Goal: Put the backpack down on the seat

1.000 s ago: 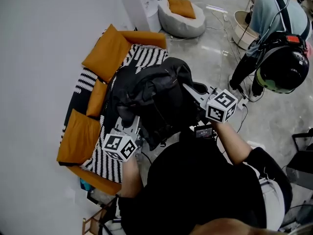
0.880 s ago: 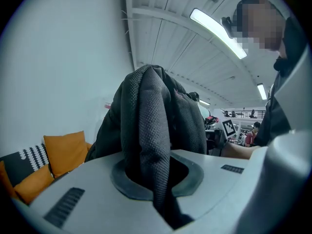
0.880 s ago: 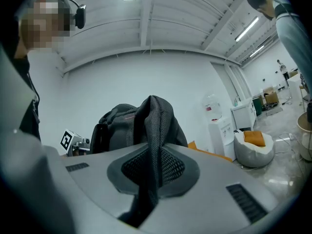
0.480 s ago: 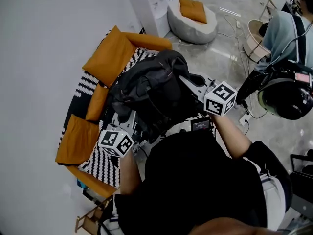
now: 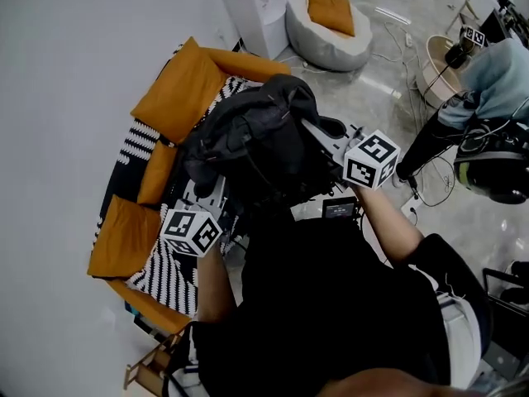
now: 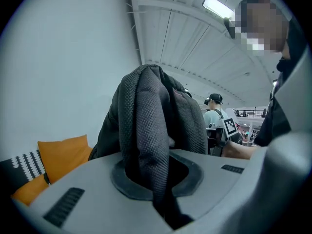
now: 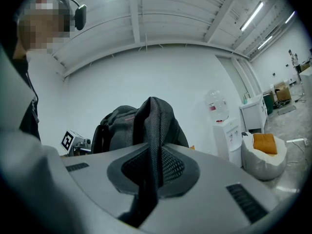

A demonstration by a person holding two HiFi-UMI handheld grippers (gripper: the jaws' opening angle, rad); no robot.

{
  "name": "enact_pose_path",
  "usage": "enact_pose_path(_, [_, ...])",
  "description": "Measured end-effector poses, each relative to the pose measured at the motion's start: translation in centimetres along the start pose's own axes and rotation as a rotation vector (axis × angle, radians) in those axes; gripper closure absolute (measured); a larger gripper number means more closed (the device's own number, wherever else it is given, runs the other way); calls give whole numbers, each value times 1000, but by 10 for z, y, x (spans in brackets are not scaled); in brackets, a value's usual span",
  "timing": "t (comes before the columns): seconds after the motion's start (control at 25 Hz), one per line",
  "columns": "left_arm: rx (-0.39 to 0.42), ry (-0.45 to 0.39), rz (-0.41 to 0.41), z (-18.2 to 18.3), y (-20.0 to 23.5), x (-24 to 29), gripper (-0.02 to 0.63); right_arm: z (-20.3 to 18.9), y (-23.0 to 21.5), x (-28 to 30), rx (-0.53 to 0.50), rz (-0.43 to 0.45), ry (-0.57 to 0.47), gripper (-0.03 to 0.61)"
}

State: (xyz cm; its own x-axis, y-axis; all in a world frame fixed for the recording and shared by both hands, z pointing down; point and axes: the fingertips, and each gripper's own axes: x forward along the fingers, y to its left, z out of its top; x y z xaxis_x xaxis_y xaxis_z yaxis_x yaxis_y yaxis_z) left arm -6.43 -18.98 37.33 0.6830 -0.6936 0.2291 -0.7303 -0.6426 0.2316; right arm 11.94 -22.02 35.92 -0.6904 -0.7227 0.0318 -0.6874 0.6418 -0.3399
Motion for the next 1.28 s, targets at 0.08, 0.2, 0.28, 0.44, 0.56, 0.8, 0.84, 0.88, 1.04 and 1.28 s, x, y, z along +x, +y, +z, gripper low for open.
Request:
enact_pose_path(0.08, [-2, 7, 0, 1, 11, 10, 578, -1, -9, 11, 8, -1, 11, 529])
enact_pose_path(0.2, [-4, 17, -2, 3, 30, 25, 578, -3, -24, 30, 19, -4, 26, 529])
enact_pose_path(0.28, [3, 24, -3, 5, 48, 38, 578, -4, -37, 50, 24, -6, 39, 529])
enact_pose_path(0.44, [-1, 49, -27, 15, 111, 81, 578, -1, -75, 114, 32, -30, 66, 529])
enact_pose_path(0.56, [-23, 68, -39, 27, 138, 99, 578, 7, -90, 141, 36, -41, 78, 529])
enact_pose_path(0.8, [-27, 72, -35, 36, 169, 118, 578, 11, -104, 171, 32, -12, 85, 529])
enact_pose_path(0.84, [-26, 68, -28, 36, 169, 117, 578, 11, -104, 171, 27, 0, 85, 529])
enact_pose_path(0.88, [-22, 65, -21, 36, 168, 117, 578, 11, -103, 171, 22, 10, 85, 529])
enact_pose_path(1.04, [7, 71, -11, 36, 172, 120, 577, 9, -108, 178, 16, 22, 82, 529])
enact_pose_path(1.28, [-28, 102, -10, 43, 273, 164, 578, 0, -150, 281, 22, 35, 140, 529])
